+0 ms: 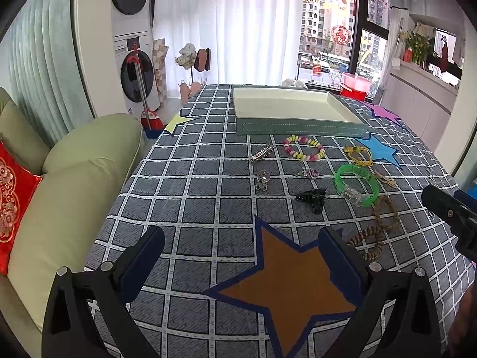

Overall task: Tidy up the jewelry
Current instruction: 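Grasp the black hair clip with the left gripper while the right grasps a small clip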

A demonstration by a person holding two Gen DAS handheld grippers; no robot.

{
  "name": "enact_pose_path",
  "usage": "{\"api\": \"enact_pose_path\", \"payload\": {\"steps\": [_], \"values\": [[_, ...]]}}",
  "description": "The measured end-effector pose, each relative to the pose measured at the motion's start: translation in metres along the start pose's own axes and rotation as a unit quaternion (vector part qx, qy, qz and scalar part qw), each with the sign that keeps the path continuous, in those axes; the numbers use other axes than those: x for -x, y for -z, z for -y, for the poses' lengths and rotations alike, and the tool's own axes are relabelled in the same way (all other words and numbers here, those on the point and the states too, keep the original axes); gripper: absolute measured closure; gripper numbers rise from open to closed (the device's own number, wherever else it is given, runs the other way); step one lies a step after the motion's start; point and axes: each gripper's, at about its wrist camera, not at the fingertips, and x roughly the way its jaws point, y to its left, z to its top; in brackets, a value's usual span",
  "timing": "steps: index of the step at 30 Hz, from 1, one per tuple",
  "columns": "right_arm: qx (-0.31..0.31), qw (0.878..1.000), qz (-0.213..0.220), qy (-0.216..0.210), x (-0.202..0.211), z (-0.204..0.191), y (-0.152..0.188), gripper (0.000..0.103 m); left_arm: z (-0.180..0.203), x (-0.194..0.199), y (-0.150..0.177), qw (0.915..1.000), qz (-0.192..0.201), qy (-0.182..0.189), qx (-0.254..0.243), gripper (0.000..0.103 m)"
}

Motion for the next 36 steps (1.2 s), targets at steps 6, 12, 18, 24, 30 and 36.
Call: {"api": "enact_pose_path", "payload": {"steps": [6, 12, 18, 24, 30, 36], "values": [[-0.009, 1.0, -0.011, 0.01, -0.002, 0.011, -0.002, 0.0, 0.0, -0.001, -0.006, 0.9999, -0.007, 0.008, -0.011, 0.0], [-0.013, 0.998, -0.046, 0.038, -0.019, 0.034, -0.012, 0.0, 0.011, -0.018, -0.015, 0.9988, -0.027, 0.034, -0.024, 0.0], [0.004, 0.994, -0.091, 0.052, -0.056, 0.055, -0.022, 0.0, 0.033, -0.047, -0.023, 0.995, -0.063, 0.066, -0.041, 0.0], [0.034, 0.991, -0.125, 0.041, -0.094, 0.065, -0.033, 0.006, 0.051, -0.066, -0.03, 0.9935, -0.07, 0.066, -0.059, 0.002], [0.085, 0.986, -0.144, 0.01, -0.124, 0.053, -0.043, 0.019, 0.066, -0.088, -0.031, 0.99, -0.1, 0.073, -0.067, 0.012], [0.142, 0.976, -0.164, -0.012, -0.151, 0.035, -0.043, 0.041, 0.075, -0.103, -0.032, 0.988, -0.118, 0.071, -0.07, 0.025]]}}
